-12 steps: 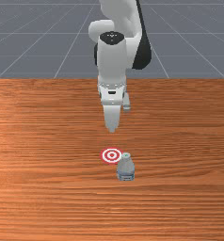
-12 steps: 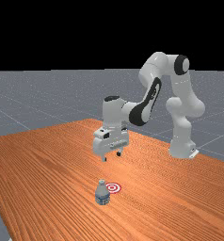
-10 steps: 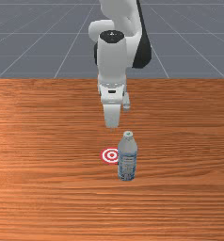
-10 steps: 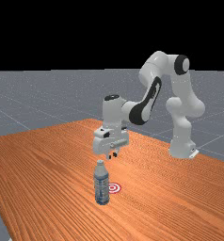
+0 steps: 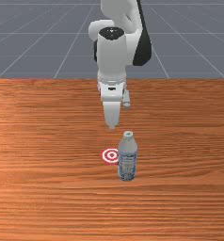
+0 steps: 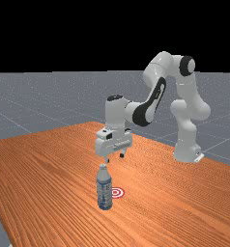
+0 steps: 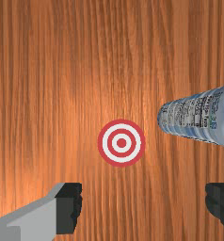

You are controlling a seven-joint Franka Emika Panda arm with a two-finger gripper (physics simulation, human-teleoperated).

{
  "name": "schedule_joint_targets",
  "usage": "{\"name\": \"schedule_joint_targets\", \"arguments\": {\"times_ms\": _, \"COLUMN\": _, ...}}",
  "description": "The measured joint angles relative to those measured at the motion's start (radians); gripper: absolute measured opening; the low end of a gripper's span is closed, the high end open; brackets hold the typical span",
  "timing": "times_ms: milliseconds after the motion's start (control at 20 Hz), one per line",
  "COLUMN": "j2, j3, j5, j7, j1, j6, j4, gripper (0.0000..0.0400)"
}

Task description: Pick up the bottle and put it on the marker

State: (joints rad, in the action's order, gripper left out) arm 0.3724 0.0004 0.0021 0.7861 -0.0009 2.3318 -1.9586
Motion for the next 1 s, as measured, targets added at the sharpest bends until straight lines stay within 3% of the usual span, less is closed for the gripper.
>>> {"name": "schedule_joint_targets", "arguments": {"times_ms": 1000, "j2": -0.003, "j3": 0.001, "j5": -0.002, "j7": -0.001, "j1": 0.003, "j6": -0.007, "j4": 0.003, "gripper": 0.0400}}
